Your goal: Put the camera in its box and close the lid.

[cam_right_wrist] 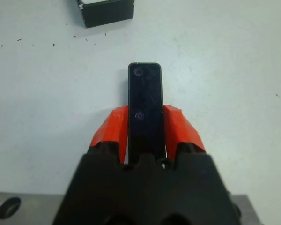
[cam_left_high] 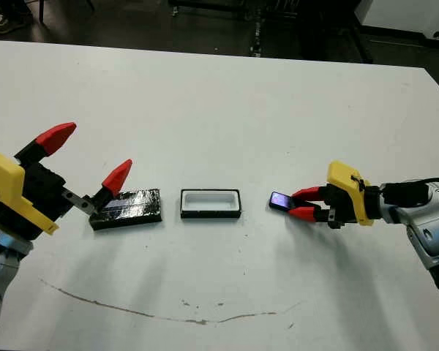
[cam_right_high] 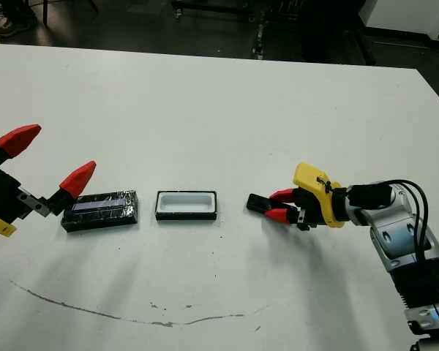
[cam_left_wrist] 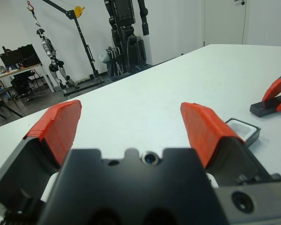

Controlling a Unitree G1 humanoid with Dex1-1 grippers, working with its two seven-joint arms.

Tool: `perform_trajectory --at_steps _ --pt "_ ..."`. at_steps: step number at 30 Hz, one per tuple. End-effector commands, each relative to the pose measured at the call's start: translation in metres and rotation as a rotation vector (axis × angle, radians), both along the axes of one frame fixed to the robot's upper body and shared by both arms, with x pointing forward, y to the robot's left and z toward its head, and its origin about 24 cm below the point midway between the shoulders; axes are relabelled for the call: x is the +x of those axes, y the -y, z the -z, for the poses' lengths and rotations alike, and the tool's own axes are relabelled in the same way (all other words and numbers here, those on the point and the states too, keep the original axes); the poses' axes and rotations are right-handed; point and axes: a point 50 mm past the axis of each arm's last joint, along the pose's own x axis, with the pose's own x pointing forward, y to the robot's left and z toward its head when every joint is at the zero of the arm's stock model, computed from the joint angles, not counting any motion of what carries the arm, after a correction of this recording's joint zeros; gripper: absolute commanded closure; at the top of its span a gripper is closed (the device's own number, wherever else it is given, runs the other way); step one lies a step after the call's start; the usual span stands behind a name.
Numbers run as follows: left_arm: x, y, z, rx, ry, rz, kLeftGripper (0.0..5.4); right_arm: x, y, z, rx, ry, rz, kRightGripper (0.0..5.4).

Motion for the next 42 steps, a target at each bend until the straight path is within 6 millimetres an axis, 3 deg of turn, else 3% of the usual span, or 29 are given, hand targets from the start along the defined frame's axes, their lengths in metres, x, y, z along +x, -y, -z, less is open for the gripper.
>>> perform_trajectory --at_steps 1,18,24,28,35,42 --pt "-0.001 0.000 -0.001 -0.001 -0.005 -0.017 0.00 0.000 0.005 -0.002 -0.038 -0.009 -0.011 3.69" --pt "-0.001 -0.001 0.001 -0.023 -0.011 -0.028 0.00 0.006 0.004 -0.010 -0.010 -0.023 0.021 3.69" --pt "0.000 0.000 0.002 -0.015 -0.009 -0.025 0.00 0.017 0.001 -0.034 0.159 -0.011 0.100 3.69" --pt "0.000 0.000 0.002 -0.020 -0.014 -0.020 0.00 0.025 -0.006 -0.055 0.317 -0.026 0.045 3.69" --pt "0.000 0.002 0.003 -0.018 -0.016 -0.010 0.00 0.040 -0.032 -0.075 0.361 -0.097 -0.123 3.69" --pt "0.001 0.002 0.004 -0.043 -0.026 -0.015 0.00 0.047 -0.077 -0.052 0.334 -0.157 -0.280 3.69"
